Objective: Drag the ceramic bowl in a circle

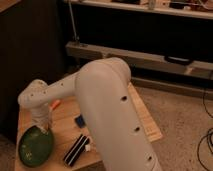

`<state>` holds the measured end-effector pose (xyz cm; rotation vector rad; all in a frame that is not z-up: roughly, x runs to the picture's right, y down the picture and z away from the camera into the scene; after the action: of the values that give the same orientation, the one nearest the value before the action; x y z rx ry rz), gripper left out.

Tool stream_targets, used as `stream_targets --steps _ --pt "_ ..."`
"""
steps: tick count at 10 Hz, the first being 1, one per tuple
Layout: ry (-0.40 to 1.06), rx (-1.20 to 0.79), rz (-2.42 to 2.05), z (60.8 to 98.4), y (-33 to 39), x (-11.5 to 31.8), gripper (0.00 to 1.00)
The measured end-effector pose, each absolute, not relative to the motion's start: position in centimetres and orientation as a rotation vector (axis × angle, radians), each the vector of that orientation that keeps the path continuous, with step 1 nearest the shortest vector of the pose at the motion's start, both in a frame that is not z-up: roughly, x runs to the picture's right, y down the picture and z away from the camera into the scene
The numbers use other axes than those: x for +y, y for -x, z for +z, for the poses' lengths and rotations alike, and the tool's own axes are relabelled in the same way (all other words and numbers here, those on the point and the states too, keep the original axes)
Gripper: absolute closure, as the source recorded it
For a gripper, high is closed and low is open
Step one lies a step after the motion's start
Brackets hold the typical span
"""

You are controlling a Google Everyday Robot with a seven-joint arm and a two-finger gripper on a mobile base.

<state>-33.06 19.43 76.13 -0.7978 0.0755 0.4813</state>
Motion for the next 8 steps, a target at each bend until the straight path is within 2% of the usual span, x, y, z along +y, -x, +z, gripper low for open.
stream_targets --steps 4,8 --pt "0.772 0.076 0.539 78.8 32.2 15.4 0.93" --pt "0.766 0.141 0.657 83.7 24.3 10.7 0.93"
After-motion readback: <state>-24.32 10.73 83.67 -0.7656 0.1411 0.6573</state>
